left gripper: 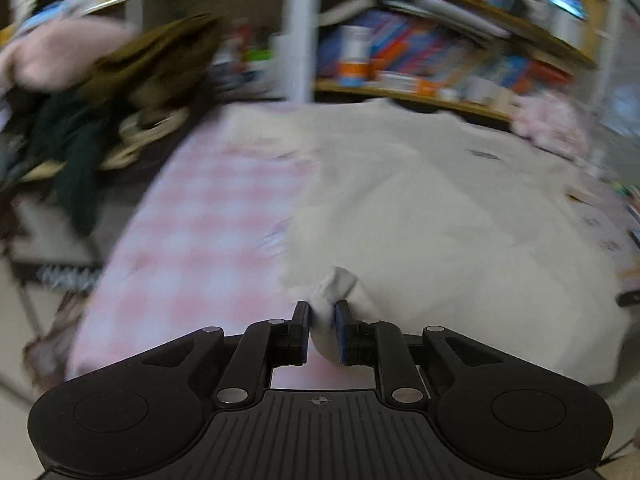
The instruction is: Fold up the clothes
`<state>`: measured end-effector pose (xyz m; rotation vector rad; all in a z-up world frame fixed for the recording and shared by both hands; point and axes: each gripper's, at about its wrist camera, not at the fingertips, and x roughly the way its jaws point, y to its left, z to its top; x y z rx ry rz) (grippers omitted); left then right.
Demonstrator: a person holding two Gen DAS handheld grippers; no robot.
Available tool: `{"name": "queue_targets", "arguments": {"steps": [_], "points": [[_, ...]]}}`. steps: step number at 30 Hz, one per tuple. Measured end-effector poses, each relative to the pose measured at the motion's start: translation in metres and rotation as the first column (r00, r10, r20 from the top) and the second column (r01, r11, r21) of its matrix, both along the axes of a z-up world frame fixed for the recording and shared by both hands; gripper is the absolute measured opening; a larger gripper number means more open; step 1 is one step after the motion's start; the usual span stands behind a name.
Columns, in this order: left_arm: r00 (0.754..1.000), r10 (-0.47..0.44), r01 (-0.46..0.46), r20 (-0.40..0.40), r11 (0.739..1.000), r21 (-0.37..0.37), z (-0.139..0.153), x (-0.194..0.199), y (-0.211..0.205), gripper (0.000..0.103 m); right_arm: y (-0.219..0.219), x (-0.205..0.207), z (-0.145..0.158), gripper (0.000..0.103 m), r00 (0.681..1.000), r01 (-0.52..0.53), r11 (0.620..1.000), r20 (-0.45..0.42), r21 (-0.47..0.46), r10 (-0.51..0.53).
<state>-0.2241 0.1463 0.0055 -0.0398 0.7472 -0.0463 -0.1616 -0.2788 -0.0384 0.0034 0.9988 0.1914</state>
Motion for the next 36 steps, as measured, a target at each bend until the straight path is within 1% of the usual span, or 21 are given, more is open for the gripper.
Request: {"name": "queue_targets", "arguments": {"steps": [1,2,5,6,9,10,12,13,15,18,21,22,24,25,26,27,29,31,32,34,36], "points": [[1.0,-0.03,0.03,-0.003,1.0,0.003,-0.003,0.006,-0.007,0.016,-0.001,0.0,0.001,0.007,1.0,0.002,1.0,0.002,-0.002,-0.002],[0.999,-0.041,0.041,-0.025,0.999,-0.001,-0.009,0.01,-0.011,0.016,-0.002,0.0,0.002,0.006,1.0,0.003,1.0,0.003,-0.003,-0.003],[0.991,-0.041,0.04,-0.13,0.999,-0.009,-0.031,0.021,-0.014,0.016,-0.006,0.0,0.005,0.006,1.0,0.008,1.0,0.008,-0.008,-0.008],[0.989,-0.035,0.034,-0.144,0.999,-0.013,-0.034,0.019,-0.013,0.016,-0.008,0.0,0.007,0.006,1.0,0.017,1.0,0.016,-0.012,-0.016],[0.99,-0.025,0.02,-0.138,0.999,-0.041,-0.034,0.012,-0.007,0.016,-0.025,0.002,0.018,0.005,0.994,0.08,0.995,0.074,-0.06,-0.075],[0.989,-0.026,0.02,-0.145,0.999,-0.04,-0.033,0.013,-0.007,0.016,-0.031,0.004,0.02,0.005,0.992,0.099,0.992,0.087,-0.074,-0.092],[0.987,-0.03,0.026,-0.155,0.999,-0.031,-0.031,0.012,-0.007,0.016,-0.042,0.009,0.021,0.005,0.988,0.128,0.988,0.095,-0.09,-0.119],[0.987,-0.031,0.026,-0.155,0.999,-0.033,-0.029,0.01,-0.006,0.016,-0.046,0.01,0.022,0.002,0.987,0.136,0.986,0.096,-0.092,-0.127],[0.987,-0.022,0.015,-0.158,0.999,-0.047,-0.027,0.005,0.0,0.016,-0.047,0.01,0.022,0.0,0.988,0.136,0.988,0.09,-0.077,-0.129],[0.982,0.023,-0.041,-0.187,0.995,-0.091,-0.029,-0.005,0.02,0.016,-0.048,0.01,0.023,0.0,0.988,0.135,0.989,0.081,-0.054,-0.13],[0.972,0.069,-0.087,-0.225,0.994,-0.072,-0.033,-0.015,0.037,0.016,-0.05,0.009,0.024,0.002,0.989,0.134,0.99,0.072,-0.032,-0.132],[0.966,0.087,-0.105,-0.243,0.992,-0.065,-0.036,-0.019,0.043,0.016,-0.05,0.009,0.024,0.004,0.989,0.134,0.991,0.069,-0.024,-0.132],[0.951,0.123,-0.141,-0.284,0.989,-0.045,-0.042,-0.028,0.055,0.016,-0.051,0.009,0.025,0.018,0.989,0.134,0.991,0.063,-0.009,-0.133],[0.942,0.139,-0.155,-0.305,0.988,-0.027,-0.046,-0.032,0.06,0.016,-0.051,0.009,0.025,0.029,0.989,0.133,0.991,0.06,-0.002,-0.133],[0.934,0.154,-0.164,-0.322,0.986,-0.005,-0.049,-0.036,0.064,0.016,-0.052,0.009,0.025,0.033,0.989,0.133,0.991,0.057,0.006,-0.133],[0.927,0.167,-0.172,-0.336,0.985,0.015,-0.051,-0.04,0.068,0.016,-0.051,0.009,0.025,0.033,0.99,0.131,0.991,0.053,0.011,-0.132],[0.934,0.199,-0.202,-0.296,0.979,0.02,-0.045,-0.047,0.073,0.016,-0.047,0.009,0.023,0.037,0.992,0.123,0.992,0.04,0.01,-0.123],[0.955,0.205,-0.217,-0.214,0.975,-0.036,-0.032,-0.049,0.074,0.019,-0.045,0.009,0.019,0.04,0.992,0.12,0.993,0.026,0.009,-0.12],[0.966,0.188,-0.203,-0.177,0.976,-0.074,-0.025,-0.046,0.072,0.022,-0.044,0.008,0.017,0.04,0.993,0.119,0.993,0.018,0.009,-0.119],[0.983,0.136,-0.15,-0.123,0.982,-0.113,-0.016,-0.036,0.06,0.048,-0.042,0.008,0.013,0.04,0.993,0.119,0.993,0.002,0.01,-0.119],[0.992,0.088,-0.099,-0.093,0.987,-0.123,-0.014,-0.025,0.049,0.054,-0.04,0.007,0.01,0.04,0.993,0.117,0.993,-0.005,0.006,-0.116]]}}
